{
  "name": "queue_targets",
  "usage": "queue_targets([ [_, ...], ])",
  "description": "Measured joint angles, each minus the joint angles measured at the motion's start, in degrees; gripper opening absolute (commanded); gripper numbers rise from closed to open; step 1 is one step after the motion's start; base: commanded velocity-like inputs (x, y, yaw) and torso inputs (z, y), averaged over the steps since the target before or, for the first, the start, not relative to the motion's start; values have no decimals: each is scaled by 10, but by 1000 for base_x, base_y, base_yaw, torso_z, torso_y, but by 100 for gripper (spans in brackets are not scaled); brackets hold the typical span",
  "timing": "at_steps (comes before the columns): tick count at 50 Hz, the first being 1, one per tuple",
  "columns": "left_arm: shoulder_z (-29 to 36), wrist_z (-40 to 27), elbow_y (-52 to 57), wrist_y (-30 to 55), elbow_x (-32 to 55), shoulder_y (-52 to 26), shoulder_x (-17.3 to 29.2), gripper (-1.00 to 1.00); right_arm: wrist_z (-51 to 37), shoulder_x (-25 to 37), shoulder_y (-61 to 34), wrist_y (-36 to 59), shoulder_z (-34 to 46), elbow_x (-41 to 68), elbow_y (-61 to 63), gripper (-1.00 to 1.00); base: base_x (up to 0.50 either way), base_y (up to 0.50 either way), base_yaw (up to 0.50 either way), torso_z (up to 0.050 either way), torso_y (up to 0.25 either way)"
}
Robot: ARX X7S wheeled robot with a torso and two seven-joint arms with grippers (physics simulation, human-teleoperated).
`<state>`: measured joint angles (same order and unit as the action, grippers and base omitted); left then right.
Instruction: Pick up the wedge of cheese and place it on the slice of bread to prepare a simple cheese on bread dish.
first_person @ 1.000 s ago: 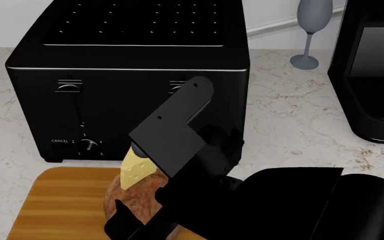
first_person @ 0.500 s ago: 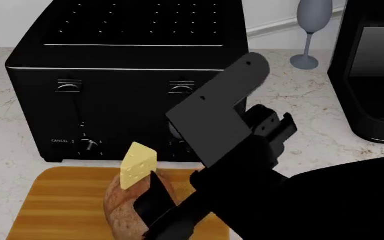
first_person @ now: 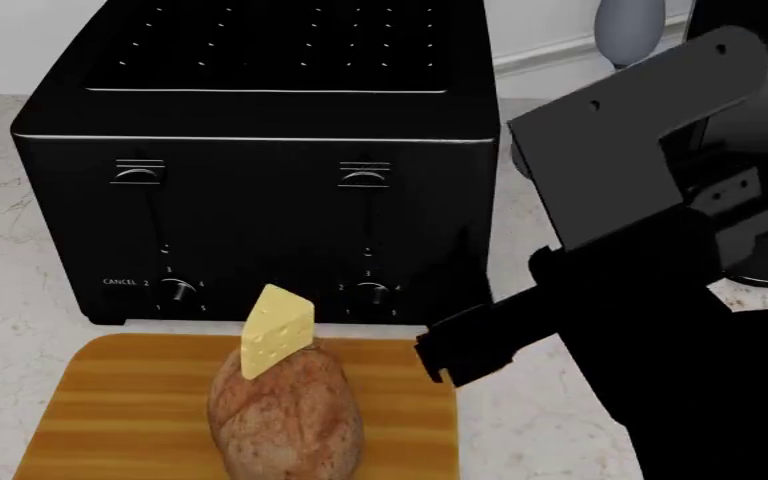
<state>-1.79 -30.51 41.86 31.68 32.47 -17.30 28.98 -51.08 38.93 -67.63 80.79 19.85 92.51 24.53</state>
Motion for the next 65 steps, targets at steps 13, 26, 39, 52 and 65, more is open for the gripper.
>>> queue_targets([
  [13,2,-3,0,1,-1,0,1,100,-47,19,7,-33,-11,-47,6,100,0,0,0,0,0],
  [26,3,-6,2,3,1,-1,3,100,-75,33,44,-75,-27,-88,37,100,0,0,0,0,0],
  [39,4,-7,1,1,1,0,4,100,-123,45,84,-122,-55,-140,67,100,0,0,0,0,0],
  [52,4,-8,1,-1,2,0,5,100,-139,50,94,-136,-61,-156,75,100,0,0,0,0,0],
  [65,-3,-14,20,-1,10,14,8,100,-131,65,129,-162,-80,-153,107,100,0,0,0,0,0],
])
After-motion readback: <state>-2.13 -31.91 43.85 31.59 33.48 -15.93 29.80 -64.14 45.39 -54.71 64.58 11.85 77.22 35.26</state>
